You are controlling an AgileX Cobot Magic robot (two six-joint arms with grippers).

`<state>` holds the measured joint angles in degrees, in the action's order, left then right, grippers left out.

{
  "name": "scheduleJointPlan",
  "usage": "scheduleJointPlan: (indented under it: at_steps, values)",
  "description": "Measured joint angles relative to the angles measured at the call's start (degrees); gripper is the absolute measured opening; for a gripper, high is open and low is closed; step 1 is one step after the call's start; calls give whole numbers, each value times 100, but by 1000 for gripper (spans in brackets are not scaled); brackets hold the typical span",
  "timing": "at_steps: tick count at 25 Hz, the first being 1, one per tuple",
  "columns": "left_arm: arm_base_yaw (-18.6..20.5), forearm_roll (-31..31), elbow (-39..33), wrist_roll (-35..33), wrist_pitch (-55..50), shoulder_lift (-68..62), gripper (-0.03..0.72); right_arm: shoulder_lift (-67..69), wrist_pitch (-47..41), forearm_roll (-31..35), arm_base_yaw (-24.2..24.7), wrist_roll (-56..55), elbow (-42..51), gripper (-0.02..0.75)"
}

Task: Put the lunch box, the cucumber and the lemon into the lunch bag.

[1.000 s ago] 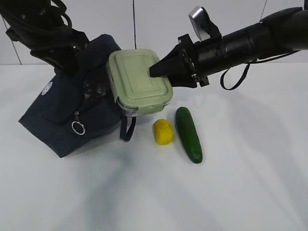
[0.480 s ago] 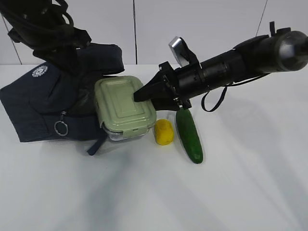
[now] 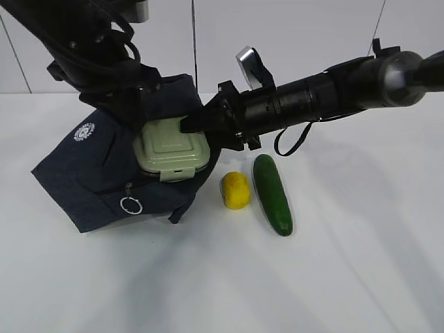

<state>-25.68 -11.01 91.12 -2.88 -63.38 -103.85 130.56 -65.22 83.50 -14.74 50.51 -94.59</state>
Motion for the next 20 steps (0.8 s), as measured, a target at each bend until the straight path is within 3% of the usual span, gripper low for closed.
scheduleJointPlan:
  at_steps: [7, 20]
  values:
    - [-15, -231, 14, 0, 5, 0, 20, 3, 0, 73, -11, 45, -8, 363]
    - [-17, -521, 14, 27, 117, -207, 19, 223, 955, 568, -436, 423, -13, 363]
